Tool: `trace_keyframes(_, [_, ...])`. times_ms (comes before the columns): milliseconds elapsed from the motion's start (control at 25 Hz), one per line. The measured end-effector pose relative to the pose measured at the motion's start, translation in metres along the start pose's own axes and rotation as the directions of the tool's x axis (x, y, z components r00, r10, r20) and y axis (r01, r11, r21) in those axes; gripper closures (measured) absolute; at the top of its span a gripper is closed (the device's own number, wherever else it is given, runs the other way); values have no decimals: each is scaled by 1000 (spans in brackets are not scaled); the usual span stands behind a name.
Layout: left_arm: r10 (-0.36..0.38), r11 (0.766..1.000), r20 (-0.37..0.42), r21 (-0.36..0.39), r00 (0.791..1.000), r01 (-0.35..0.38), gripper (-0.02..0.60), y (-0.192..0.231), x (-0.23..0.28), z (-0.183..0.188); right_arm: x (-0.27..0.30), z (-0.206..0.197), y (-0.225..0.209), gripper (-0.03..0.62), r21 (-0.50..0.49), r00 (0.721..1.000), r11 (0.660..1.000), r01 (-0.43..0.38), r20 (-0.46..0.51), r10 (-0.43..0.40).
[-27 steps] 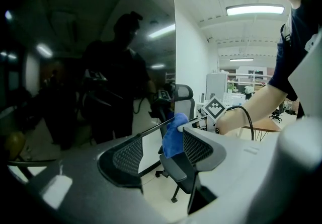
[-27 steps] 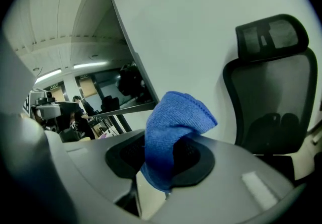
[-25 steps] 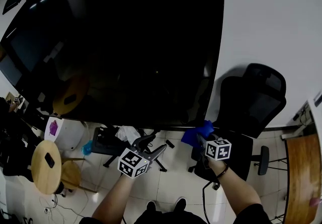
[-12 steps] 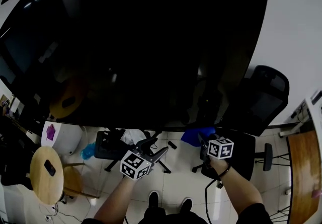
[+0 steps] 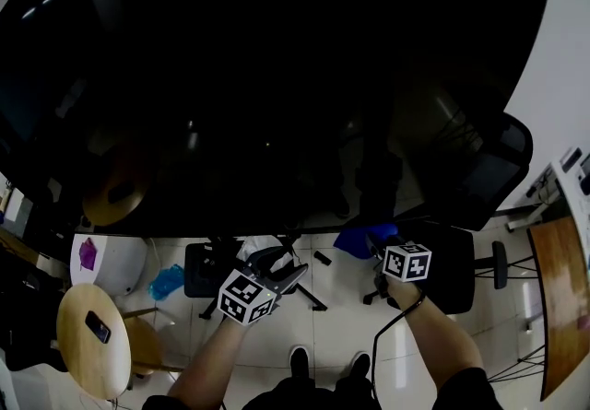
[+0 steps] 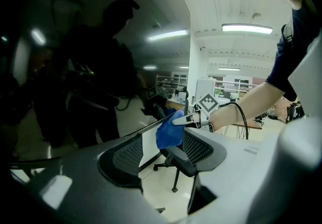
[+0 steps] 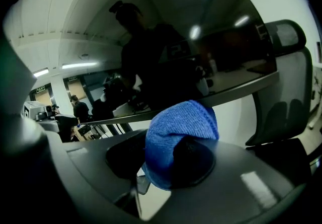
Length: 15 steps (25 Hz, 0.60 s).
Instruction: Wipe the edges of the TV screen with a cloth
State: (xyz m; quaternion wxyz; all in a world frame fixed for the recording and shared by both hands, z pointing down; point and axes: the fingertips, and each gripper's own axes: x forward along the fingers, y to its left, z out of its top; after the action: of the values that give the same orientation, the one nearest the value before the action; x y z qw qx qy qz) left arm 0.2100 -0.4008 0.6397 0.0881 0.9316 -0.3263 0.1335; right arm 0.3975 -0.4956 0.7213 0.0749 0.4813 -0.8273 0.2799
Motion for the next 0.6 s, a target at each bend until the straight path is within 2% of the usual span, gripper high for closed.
trace_keyframes(240, [5, 1000, 16, -6, 1000, -4, 342, 29, -39, -19, 27, -12, 54, 470, -40, 1000, 999, -6, -10, 6])
trace_keyframes(600, [62, 998, 40, -28, 997, -60, 342, 56, -90, -40, 62, -27, 115, 470, -86, 999, 996, -29, -35, 26])
